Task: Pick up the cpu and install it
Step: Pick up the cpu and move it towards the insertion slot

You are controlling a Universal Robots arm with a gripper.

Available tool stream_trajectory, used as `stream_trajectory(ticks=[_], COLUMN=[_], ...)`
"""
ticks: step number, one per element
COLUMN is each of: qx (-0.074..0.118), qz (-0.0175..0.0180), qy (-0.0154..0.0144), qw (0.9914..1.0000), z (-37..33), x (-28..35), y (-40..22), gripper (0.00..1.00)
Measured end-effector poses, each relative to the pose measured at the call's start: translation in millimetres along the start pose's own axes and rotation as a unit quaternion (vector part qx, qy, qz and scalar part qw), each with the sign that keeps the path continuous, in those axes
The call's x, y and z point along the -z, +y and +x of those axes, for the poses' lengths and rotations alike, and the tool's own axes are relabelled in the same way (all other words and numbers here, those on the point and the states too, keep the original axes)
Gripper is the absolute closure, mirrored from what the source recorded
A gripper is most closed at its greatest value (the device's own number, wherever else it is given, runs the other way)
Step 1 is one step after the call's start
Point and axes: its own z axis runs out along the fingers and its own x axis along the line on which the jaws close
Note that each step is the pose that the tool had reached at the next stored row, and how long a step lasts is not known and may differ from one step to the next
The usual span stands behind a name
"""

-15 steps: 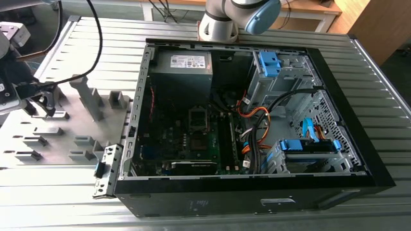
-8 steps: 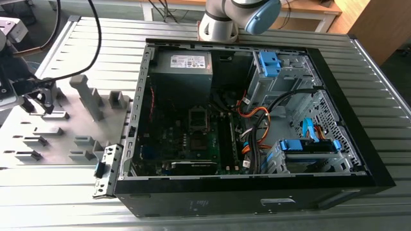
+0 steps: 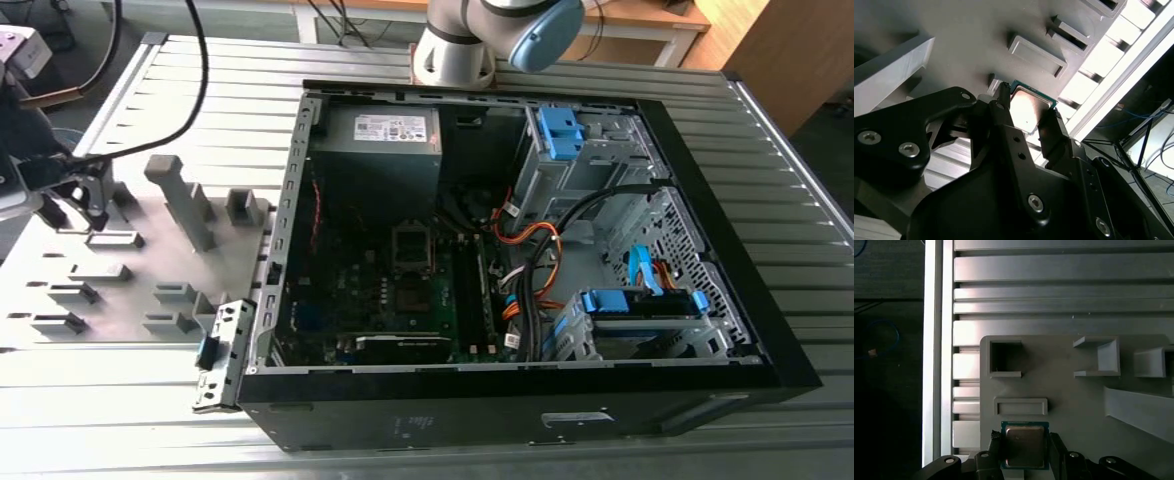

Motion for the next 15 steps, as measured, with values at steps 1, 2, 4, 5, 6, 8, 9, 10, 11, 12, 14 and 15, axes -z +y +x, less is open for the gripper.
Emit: stream_trajectory(ticks=[1, 2, 4, 5, 6, 8, 9, 10, 11, 12, 14, 15], qx=[0.0, 0.0, 0.0, 0.0, 0.0, 0.0, 0.0, 0.0, 0.0, 0.0, 0.0, 0.0], qz=[-0.0001, -0.0001, -0.0002, -0.0001, -0.0001, -0.0001, -0.0001, 0.0, 0.0001, -0.0001, -0.0002, -0.0003], qy=[0.0, -0.0001, -0.0002, -0.0001, 0.0, 0.0, 0.0, 0.0001, 0.0003, 0.0001, 0.0, 0.0], qw=[1.0, 1.0, 1.0, 1.0, 1.0, 1.0, 1.0, 1.0, 1.0, 1.0, 1.0, 1.0], z=[0.0, 0.0, 0.0, 0.0, 0.0, 0.0, 0.0, 0.1, 0.1, 0.1, 0.2, 0.3], x=[0.7, 1.1, 1.1, 1.3, 1.5, 1.6, 1.6, 2.3, 3.4, 4.7, 7.8, 9.7], y=[0.1, 0.1, 0.1, 0.1, 0.1, 0.1, 0.1, 0.1, 0.2, 0.3, 0.5, 0.6], gripper=[0.53, 0.53, 0.53, 0.53, 0.53, 0.53, 0.53, 0.53, 0.53, 0.53, 0.53, 0.53])
